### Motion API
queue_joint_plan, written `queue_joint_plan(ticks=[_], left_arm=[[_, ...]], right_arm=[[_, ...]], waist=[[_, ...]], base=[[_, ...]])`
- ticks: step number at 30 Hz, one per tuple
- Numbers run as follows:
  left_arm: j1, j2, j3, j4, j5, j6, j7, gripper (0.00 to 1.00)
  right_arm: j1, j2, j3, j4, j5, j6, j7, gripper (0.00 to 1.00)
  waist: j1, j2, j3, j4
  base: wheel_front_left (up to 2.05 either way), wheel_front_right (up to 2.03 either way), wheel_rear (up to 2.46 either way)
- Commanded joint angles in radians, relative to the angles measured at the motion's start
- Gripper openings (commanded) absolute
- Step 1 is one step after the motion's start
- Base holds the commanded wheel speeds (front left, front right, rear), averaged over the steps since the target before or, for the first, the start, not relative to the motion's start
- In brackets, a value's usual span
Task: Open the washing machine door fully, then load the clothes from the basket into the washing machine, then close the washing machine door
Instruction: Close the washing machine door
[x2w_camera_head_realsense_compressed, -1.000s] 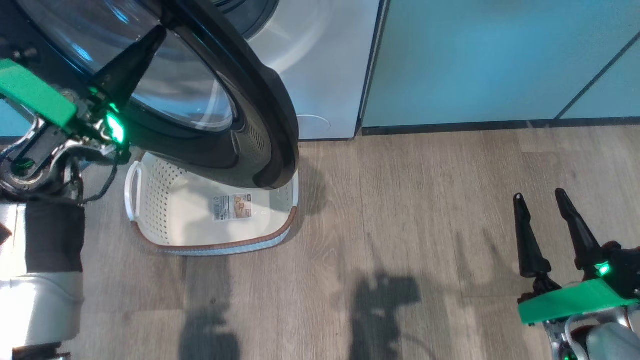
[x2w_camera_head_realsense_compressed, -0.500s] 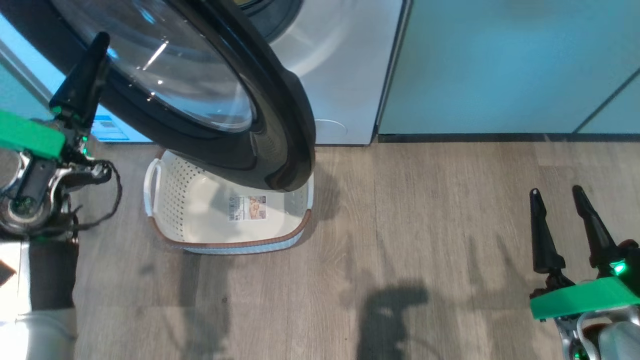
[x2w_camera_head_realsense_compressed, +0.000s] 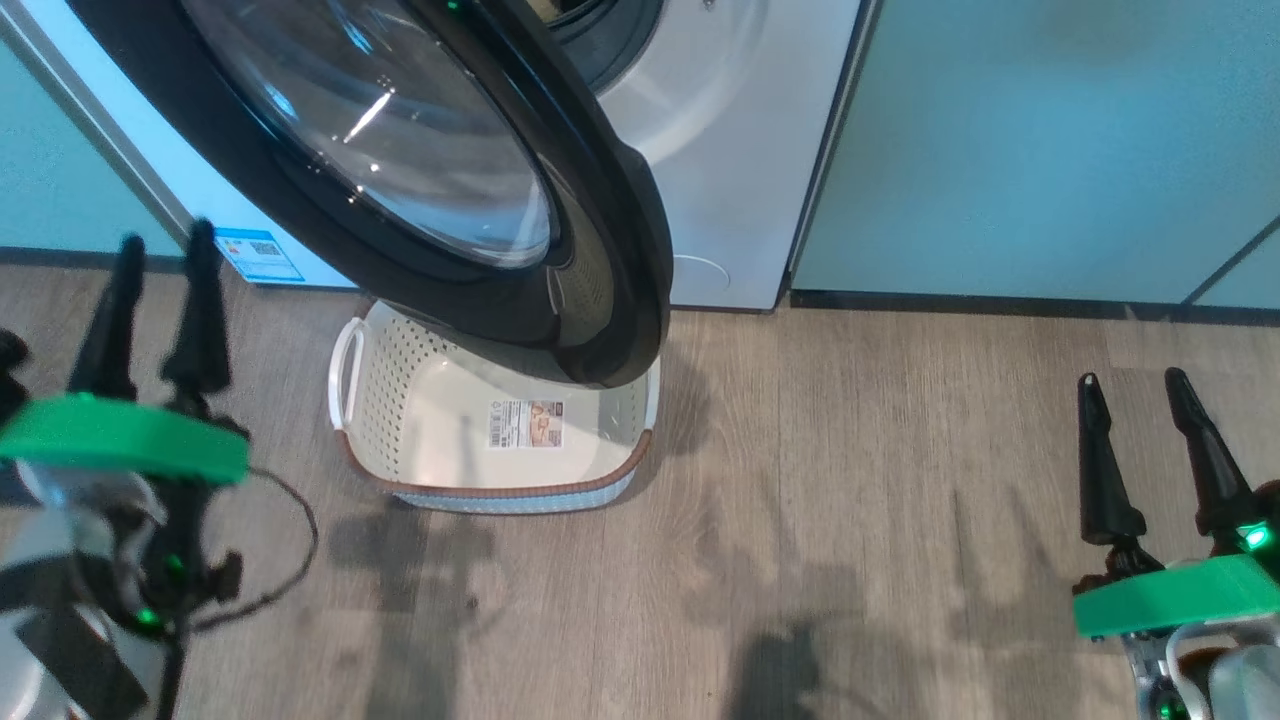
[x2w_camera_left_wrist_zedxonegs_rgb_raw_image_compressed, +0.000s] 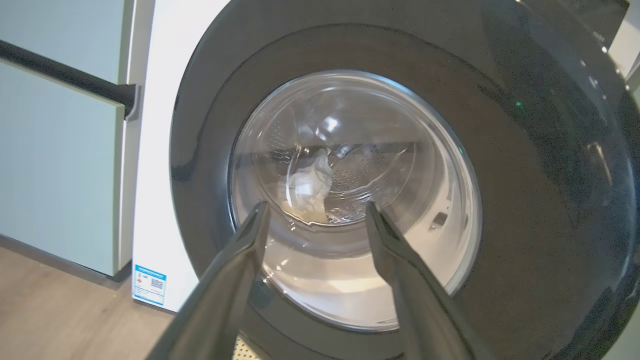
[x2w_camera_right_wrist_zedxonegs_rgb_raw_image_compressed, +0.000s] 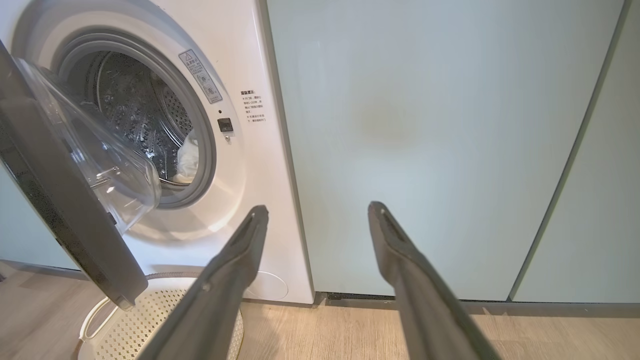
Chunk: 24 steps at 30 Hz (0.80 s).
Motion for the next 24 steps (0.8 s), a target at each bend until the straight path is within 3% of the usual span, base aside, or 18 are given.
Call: queue_joint_plan(ticks=[1,7,24], left_arm=[[0.002,0.045,0.017,-0.044,0.066,0.022,-0.034,1.0],[0.12,0.04,-0.056,-0.07,0.254,0.084,-0.087,1.0],[0.214,0.029,-0.107,-0.05,0.357,0.14,-0.103,1.0]], right_arm=[[-0.014,-0.003,0.014,-0.036,-0.01,-0.003,-0.009,1.0],[0.018,-0.012,0.013,-0.033,-0.014,-0.003,-0.009,1.0],[0.078,-0.019,0.006,-0.031,-0.013,-0.003,-0.009,1.0]], waist=[[0.0,0.0,-0.008,0.004],[0.0,0.0,-0.037,0.015],[0.0,0.0,-0.08,0.011]], base=[[0.0,0.0,0.0],[0.0,0.0,0.0],[0.0,0.0,0.0]])
